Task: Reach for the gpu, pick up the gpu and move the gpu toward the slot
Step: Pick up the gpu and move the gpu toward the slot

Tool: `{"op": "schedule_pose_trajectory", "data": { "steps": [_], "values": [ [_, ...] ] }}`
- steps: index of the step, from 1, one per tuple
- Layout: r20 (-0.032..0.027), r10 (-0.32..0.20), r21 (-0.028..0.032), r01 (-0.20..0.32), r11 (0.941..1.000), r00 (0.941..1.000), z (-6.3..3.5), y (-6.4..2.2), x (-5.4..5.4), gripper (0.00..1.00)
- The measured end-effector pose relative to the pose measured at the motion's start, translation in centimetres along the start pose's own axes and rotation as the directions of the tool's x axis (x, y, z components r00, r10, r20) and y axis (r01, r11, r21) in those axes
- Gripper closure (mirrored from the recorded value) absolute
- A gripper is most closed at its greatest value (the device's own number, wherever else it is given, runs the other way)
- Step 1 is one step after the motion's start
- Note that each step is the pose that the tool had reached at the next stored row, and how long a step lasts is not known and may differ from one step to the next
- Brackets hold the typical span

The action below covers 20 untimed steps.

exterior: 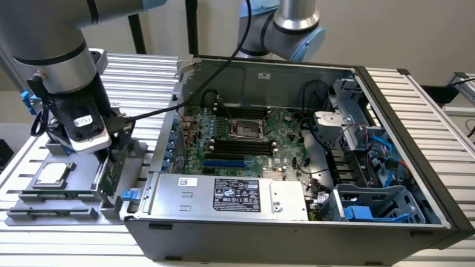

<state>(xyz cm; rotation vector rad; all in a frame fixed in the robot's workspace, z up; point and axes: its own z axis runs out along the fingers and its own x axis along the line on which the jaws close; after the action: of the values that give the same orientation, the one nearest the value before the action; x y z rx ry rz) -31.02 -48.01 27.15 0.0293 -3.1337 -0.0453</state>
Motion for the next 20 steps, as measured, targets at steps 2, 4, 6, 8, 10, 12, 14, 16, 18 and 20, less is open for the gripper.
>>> {"op": "schedule_pose_trajectory", "data": {
  "steps": [2,4,6,8,10,12,14,16,18,20],
  "values": [
    [-0.0035,0.000,-0.0004,0.000,1.0000,1.0000,-0.69,0.02,-0.1,0.74],
    [-0.0068,0.000,-0.0005,0.000,1.0000,1.0000,-1.44,0.04,-0.2,0.74],
    [-0.0103,0.000,-0.0006,0.000,1.0000,0.9999,-2.26,0.06,-0.4,0.74],
    [-0.0137,0.000,-0.0007,0.000,1.0000,0.9999,-3.17,0.08,-0.5,0.74],
    [-0.0161,0.001,-0.0008,-0.001,1.0000,0.9999,-4.07,0.10,-0.8,0.74],
    [-0.0179,0.001,-0.0008,-0.001,1.0000,0.9998,-4.98,0.13,-1.0,0.74],
    [-0.0195,0.001,-0.0008,-0.001,1.0000,0.9998,-5.90,0.14,-1.3,0.74],
    [-0.0206,0.001,-0.0009,-0.001,1.0000,0.9998,-6.80,0.17,-1.7,0.74],
    [-0.0214,0.001,-0.0011,-0.001,1.0000,0.9998,-7.70,0.19,-2.0,0.74],
    [-0.0224,0.001,-0.0012,-0.001,1.0000,0.9997,-8.65,0.20,-2.4,0.74]
  ]
}}
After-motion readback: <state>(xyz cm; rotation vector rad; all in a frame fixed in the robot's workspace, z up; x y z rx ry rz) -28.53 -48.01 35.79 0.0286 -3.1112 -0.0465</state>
